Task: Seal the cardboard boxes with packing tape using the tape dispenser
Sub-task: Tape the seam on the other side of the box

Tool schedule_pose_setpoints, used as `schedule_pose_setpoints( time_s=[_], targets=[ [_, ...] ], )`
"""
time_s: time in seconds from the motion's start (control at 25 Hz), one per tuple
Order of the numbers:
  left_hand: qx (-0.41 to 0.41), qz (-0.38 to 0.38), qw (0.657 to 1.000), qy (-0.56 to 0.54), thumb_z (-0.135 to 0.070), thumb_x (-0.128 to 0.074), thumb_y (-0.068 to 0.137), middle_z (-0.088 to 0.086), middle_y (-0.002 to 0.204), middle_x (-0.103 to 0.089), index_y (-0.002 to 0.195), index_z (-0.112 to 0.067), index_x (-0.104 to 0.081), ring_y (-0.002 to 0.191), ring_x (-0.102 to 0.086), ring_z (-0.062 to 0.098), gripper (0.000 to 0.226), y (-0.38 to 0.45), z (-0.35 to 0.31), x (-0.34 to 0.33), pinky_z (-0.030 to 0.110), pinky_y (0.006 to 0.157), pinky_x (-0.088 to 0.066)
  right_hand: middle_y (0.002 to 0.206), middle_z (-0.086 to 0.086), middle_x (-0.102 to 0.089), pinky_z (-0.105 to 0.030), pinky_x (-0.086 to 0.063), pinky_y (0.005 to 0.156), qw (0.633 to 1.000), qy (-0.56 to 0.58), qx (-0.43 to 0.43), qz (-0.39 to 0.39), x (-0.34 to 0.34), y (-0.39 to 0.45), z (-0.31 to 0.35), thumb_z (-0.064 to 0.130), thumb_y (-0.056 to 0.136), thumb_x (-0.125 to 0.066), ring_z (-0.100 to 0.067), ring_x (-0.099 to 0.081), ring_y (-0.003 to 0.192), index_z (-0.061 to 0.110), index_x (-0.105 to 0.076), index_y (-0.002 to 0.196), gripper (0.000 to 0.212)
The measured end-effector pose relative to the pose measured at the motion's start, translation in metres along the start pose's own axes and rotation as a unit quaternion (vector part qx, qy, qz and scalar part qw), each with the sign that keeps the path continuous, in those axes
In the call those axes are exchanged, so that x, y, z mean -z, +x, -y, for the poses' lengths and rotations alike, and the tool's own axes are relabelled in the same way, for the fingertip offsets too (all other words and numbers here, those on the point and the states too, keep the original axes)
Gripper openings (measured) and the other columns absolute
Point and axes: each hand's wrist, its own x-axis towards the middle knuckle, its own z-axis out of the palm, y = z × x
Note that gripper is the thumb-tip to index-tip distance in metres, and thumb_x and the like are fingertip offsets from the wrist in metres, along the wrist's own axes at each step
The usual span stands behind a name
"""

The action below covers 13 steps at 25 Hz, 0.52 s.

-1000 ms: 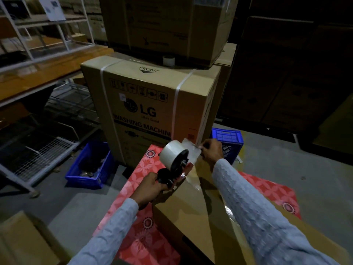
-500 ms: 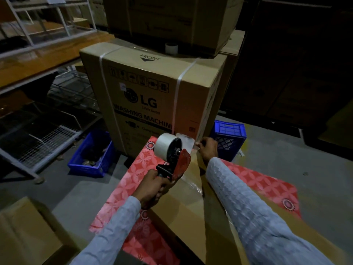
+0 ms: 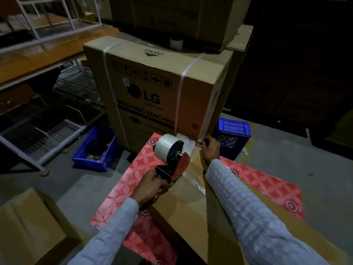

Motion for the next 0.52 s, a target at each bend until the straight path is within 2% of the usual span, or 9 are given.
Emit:
schedule_pose_setpoints(
  time_s=[0.16,0.28,0.52],
  targets=[
    [0.009,-0.004,1.000,-0.008,-0.012,-0.068,0.086,0.007,0.057,-0.035,0.089,-0.005,-0.067,0.045,-0.022,0.013,0.008,-0.0023,-0.0003,0.0027,0.029,0.049,-0.016,0.101,-0.009,-0.076,-0.032,-0.056,0.090,1.000,0.002,0.019,0.009,-0.0013,0.0021,-0.0015,-0.005,0.096,-0.061,-0.015,-0.068,0.092,0.003,-0.073,0.097,0.015],
    [0.009,-0.015,1.000,0.009,-0.011,-0.067,0.084,0.008,0.057,-0.036,0.091,0.010,-0.061,0.044,-0.024,0.014,0.022,-0.0008,0.0021,0.0017,0.027,0.048,-0.018,0.102,-0.011,-0.076,-0.038,-0.057,0.094,1.000,-0.003,0.020,0.009,-0.0015,0.0039,-0.0041,-0.005,0.095,-0.062,-0.017,-0.069,0.094,0.003,-0.075,0.098,0.015],
    [-0.009,-0.015,1.000,0.018,-0.005,-0.064,0.082,0.011,0.056,-0.039,0.086,0.003,-0.067,0.045,-0.027,0.014,0.009,-0.0018,0.0023,0.0022,0.025,0.047,-0.022,0.103,-0.012,-0.074,-0.038,-0.055,0.094,1.000,0.000,0.014,0.003,-0.0008,0.0039,-0.0068,-0.003,0.096,-0.061,-0.021,-0.067,0.096,0.004,-0.074,0.097,0.015]
  ],
)
